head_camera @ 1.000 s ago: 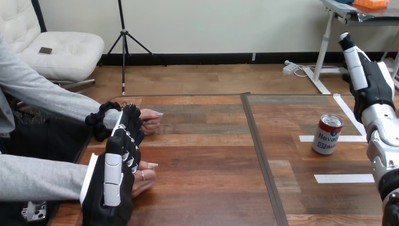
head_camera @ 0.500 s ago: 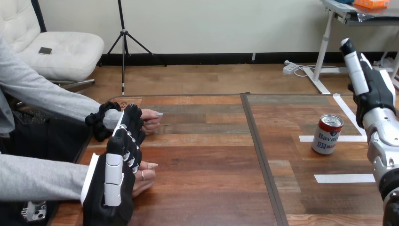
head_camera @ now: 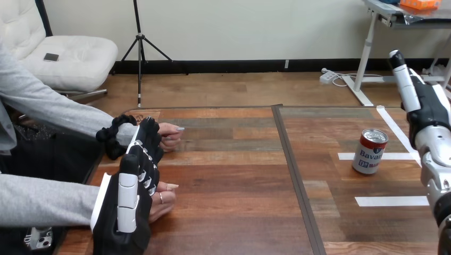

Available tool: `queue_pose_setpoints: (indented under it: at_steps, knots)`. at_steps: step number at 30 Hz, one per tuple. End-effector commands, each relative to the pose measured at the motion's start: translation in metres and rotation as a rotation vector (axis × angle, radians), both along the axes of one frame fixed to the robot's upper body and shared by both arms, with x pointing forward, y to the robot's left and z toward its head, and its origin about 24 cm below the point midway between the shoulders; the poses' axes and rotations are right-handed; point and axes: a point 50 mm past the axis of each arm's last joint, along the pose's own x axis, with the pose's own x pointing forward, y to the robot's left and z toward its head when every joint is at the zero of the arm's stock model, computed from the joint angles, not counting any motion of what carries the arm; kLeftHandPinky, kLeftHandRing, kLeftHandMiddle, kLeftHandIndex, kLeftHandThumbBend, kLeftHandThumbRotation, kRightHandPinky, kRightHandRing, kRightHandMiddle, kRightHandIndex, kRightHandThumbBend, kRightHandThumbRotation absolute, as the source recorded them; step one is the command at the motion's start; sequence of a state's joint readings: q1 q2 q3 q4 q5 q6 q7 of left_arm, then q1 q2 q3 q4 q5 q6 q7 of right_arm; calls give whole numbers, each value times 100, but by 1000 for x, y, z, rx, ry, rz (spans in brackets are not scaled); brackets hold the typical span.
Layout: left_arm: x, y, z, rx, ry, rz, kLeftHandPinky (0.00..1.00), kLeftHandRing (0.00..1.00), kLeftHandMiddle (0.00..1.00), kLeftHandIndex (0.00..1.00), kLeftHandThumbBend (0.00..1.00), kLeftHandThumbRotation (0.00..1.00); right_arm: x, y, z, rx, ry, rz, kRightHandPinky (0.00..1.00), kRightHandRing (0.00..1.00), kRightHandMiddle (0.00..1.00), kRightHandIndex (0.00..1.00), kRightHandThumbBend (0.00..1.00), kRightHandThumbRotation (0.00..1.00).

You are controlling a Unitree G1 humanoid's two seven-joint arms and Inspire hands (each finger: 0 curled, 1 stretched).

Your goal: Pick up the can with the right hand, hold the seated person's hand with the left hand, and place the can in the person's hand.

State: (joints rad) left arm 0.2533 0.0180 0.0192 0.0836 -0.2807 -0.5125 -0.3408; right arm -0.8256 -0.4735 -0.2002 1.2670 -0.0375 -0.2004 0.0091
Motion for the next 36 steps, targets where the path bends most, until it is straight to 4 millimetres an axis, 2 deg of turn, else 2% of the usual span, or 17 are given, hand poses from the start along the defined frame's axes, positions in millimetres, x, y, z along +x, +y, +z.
queue_pose_setpoints:
  at_steps: [1, 16, 36]
  knots:
    - [12, 0, 16, -19, -84, -24, 100, 100, 99, 97, 81, 100, 9, -1, 23, -13, -67, -2, 99, 100, 99, 98, 100, 99]
    - [12, 1, 16, -20, -92, -38, 100, 100, 99, 97, 80, 99, 4, 1, 8, -16, -33, -2, 98, 100, 100, 100, 100, 100]
    - [12, 2, 17, -13, -96, -31, 100, 100, 98, 96, 81, 99, -2, 6, -11, 37, 23, 23, 100, 100, 100, 100, 100, 100]
